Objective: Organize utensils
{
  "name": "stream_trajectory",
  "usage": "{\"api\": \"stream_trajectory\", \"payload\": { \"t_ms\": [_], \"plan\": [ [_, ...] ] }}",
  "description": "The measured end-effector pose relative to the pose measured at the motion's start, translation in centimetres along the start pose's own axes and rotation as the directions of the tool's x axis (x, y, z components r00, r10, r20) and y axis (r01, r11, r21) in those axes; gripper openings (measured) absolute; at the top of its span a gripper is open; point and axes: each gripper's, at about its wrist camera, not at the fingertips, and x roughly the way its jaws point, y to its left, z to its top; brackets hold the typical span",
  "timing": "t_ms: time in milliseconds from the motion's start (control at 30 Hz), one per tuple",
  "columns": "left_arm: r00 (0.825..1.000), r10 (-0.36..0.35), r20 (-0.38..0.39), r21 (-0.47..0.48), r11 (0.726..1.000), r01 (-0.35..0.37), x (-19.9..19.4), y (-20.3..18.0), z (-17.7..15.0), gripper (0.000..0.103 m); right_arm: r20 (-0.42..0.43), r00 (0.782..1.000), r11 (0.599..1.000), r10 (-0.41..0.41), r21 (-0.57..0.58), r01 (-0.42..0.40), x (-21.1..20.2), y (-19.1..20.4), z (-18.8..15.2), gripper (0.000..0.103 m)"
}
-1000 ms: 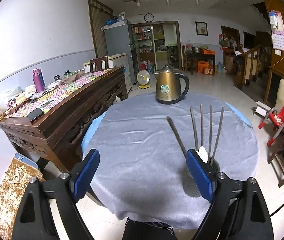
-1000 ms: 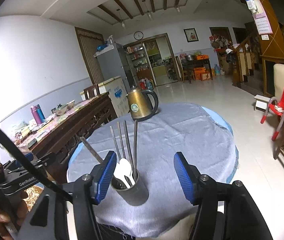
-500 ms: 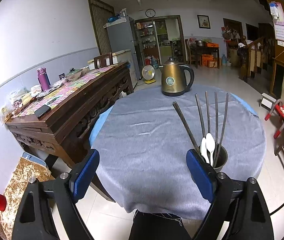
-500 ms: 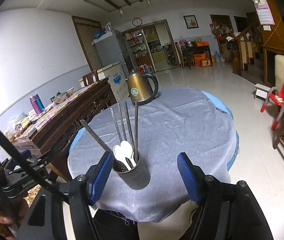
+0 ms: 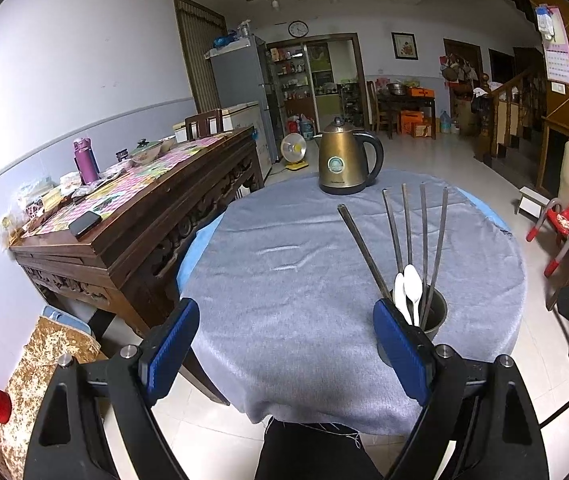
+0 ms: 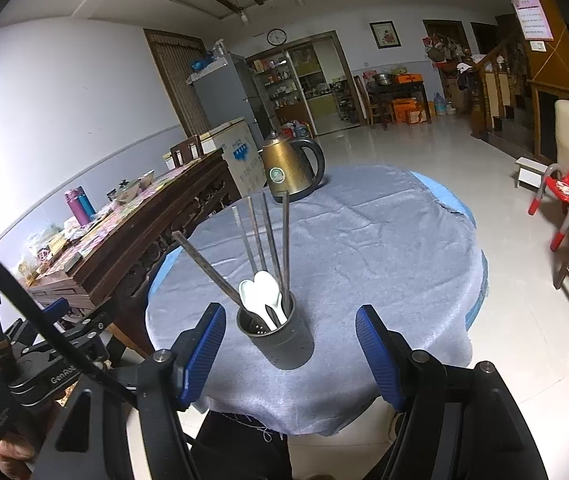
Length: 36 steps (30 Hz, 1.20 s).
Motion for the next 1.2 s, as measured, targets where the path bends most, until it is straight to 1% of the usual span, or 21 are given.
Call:
{"api": "stream_trajectory", "payload": {
  "t_ms": [233,867,1200],
  "plan": [
    [1.0,0.003,0.012,-0.009,1.0,-0.003,-0.8,0.3,-0.3,0.089,0.007,1.0,1.0,0.013,-0.024,-0.012,-0.4,1.5,-0.3,0.071],
    [1.0,-0.011,0.011,-0.029,1.0,0.011,-0.8,0.7,-1.1,0.089,0.016,1.0,1.0,-0.007,-0.005,0.007,-0.3,1.9,-0.9,0.071],
    [0.999,-0.038,0.017,-0.037,0.999,0.038,-1.0,1.2,-1.3,0.089,0.028,0.999,1.0,-0.021,-0.013,0.022,-0.5,2.3,-1.1,0.071]
  ]
}}
